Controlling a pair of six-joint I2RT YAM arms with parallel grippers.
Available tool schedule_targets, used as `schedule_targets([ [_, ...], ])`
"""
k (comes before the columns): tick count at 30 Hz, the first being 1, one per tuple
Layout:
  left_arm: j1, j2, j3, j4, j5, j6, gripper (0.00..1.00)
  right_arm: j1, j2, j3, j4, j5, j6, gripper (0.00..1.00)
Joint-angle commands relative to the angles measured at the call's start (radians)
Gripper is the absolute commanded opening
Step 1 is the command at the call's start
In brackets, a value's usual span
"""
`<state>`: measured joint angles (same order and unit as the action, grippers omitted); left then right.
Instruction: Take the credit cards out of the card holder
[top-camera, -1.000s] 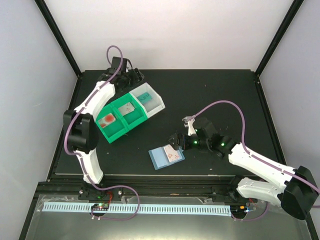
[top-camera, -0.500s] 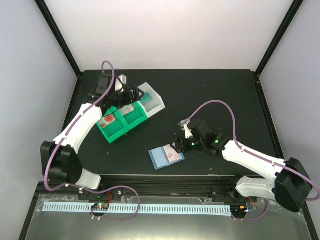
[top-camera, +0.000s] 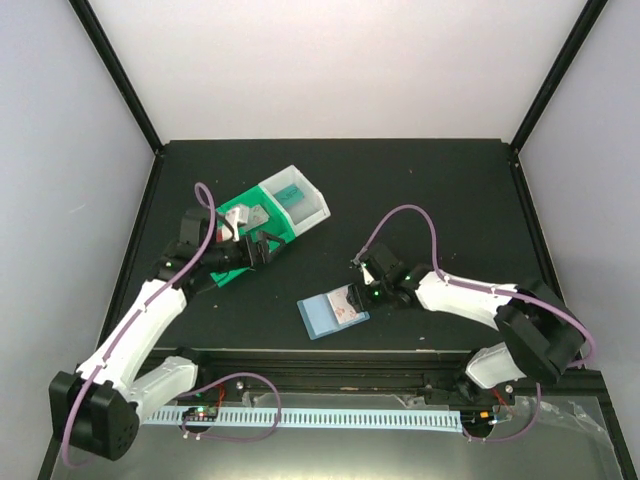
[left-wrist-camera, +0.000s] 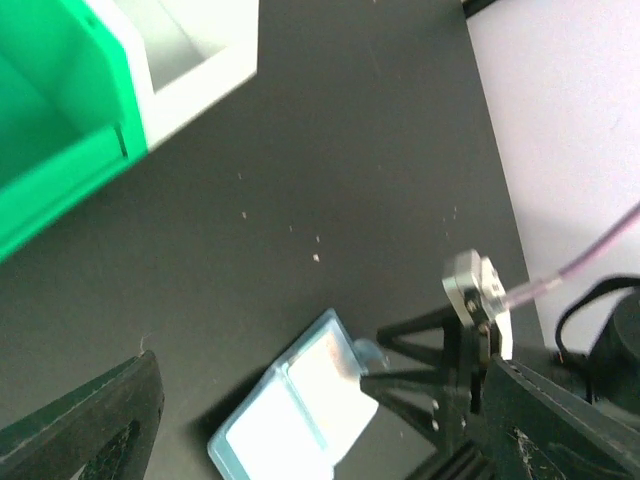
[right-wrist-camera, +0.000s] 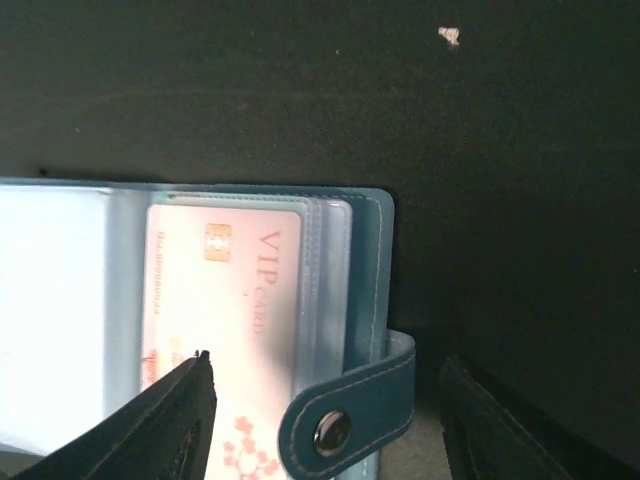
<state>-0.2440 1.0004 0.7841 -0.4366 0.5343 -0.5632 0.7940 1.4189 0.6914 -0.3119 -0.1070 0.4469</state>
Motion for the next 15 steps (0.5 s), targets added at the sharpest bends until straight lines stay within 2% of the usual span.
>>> schedule_targets([
  [1, -0.048, -0.066, -0.067, 0.065, 0.035, -0.038, 0.89, -0.006, 0.032, 0.005, 0.051, 0.033, -0.01, 0.61],
  [5, -0.089, -0.093, -0.156, 0.126, 0.039, -0.091, 0.87, -0.006, 0.048, -0.012, 0.068, -0.002, 0.0, 0.59],
  [15, -0.246, -0.085, -0.301, 0.292, -0.022, -0.219, 0.84, -0.003, 0.06, -0.082, 0.177, -0.211, 0.06, 0.42],
])
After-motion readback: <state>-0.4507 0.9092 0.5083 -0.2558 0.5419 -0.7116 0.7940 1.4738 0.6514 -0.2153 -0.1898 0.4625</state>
